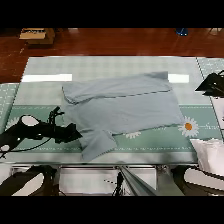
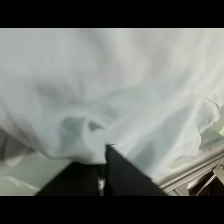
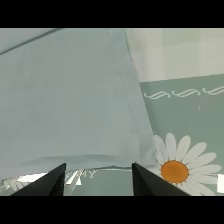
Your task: Fold the shirts.
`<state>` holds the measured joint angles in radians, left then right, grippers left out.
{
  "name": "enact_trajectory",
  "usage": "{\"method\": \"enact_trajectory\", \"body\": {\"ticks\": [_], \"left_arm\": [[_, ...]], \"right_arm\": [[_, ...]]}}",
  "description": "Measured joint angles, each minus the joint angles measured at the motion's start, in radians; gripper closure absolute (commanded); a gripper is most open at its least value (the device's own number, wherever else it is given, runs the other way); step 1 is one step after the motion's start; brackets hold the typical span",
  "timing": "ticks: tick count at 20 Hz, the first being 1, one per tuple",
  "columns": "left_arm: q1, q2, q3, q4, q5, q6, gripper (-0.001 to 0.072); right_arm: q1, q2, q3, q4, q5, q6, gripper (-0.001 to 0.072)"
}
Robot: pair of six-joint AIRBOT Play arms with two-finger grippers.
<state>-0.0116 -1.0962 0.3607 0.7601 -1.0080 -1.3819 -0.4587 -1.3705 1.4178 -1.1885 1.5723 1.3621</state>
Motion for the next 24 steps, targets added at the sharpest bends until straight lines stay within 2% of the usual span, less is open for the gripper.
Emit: {"method": "enact_trajectory", "body": {"ticks": [6, 10, 12, 13, 24], "left_arm": [[-0.038, -0.027, 0.000, -0.046, 0.023, 0.049, 0.0687], [-0.042, -0.030, 0.000, -0.048, 0.019, 0.062, 0.0687], [-0.043, -0.030, 0.000, -0.048, 0.017, 0.066, 0.0687], [-0.043, -0.030, 0.000, -0.048, 0.016, 0.067, 0.0687], [-0.043, -0.030, 0.000, -0.049, 0.013, 0.080, 0.0687]], "right_arm": [[-0.018, 0.006, -0.020, -0.084, -0.004, -0.001, 0.0215], [-0.100, 0.005, -0.127, -0.095, -0.013, -0.018, 0.0212], [-0.132, 0.006, -0.204, -0.092, -0.016, -0.035, 0.0160], [-0.142, 0.005, -0.247, -0.086, -0.026, -0.047, 0.0160], [-0.166, 0.006, -0.557, 0.074, -0.293, -0.114, 0.0178]]}}
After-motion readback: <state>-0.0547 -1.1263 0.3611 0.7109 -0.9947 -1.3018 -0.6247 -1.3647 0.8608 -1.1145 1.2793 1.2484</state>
